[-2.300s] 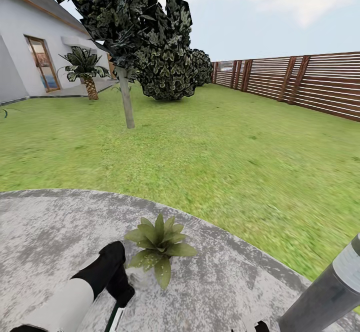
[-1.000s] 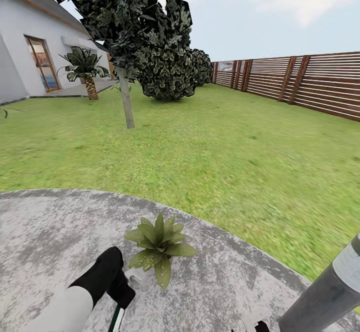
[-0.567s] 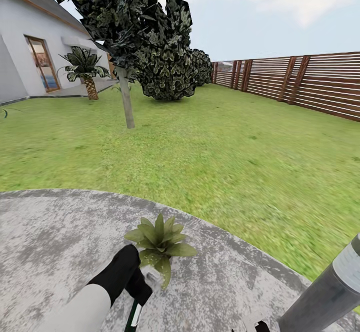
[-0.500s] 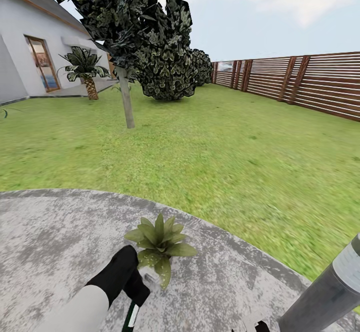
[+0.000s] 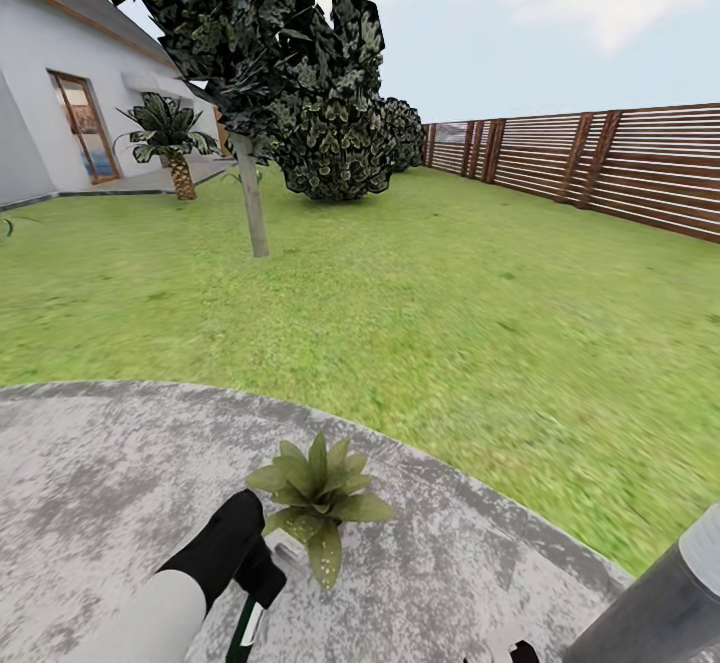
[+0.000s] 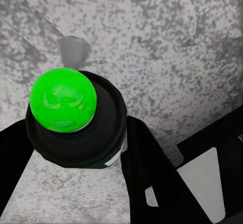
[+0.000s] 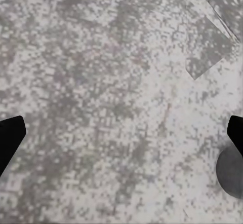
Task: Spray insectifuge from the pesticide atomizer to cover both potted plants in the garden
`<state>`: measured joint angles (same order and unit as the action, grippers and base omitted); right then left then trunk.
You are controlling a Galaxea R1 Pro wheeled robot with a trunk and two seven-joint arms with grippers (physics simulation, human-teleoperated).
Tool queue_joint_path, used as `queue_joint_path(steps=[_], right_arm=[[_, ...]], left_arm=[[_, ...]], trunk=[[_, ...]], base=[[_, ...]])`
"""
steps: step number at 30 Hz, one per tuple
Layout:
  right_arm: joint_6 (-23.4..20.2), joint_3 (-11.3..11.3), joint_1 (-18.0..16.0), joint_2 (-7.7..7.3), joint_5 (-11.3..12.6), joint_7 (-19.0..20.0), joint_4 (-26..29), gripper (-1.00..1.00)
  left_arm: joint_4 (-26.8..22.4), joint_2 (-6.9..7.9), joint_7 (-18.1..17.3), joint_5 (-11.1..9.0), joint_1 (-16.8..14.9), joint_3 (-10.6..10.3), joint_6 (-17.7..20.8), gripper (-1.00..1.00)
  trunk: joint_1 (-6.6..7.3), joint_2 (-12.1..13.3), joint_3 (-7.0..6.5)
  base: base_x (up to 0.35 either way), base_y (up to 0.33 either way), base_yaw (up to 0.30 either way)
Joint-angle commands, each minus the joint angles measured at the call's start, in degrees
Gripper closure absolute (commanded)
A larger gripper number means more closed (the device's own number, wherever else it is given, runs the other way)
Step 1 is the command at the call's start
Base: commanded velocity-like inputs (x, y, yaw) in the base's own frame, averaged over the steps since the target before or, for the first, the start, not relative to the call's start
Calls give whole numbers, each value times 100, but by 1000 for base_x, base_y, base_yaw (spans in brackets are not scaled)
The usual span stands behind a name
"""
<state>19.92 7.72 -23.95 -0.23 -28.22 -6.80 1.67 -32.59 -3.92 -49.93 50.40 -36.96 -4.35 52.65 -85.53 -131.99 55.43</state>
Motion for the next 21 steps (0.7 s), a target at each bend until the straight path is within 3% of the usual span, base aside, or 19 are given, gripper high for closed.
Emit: queue_joint_path(steps=[1, 11, 15, 17, 21], right_arm=[[21, 45, -4, 1, -61, -22, -9, -100], [21, 45, -4, 6, -61, -23, -9, -100], [21, 45, -4, 6, -61, -22, -9, -100], [21, 45, -4, 1, -61, -22, -9, -100], [21, 45, -4, 6, -61, -22, -9, -100]], left_arm=[[0, 6, -60, 58, 5, -14, 10, 100], [19, 206, -68, 59, 240, -35, -6, 100], [-15, -50, -118, 90, 102, -69, 127, 100], [-14, -204, -153, 93, -225, -74, 398, 100], [10, -296, -206, 78, -650, -75, 531, 100]], trunk=[[1, -2, 5], [1, -2, 5], [1, -2, 5], [1, -2, 5], [1, -2, 5]], base=[[17, 0, 0], [2, 0, 0], [0, 0, 0], [0, 0, 0], [0, 0, 0]])
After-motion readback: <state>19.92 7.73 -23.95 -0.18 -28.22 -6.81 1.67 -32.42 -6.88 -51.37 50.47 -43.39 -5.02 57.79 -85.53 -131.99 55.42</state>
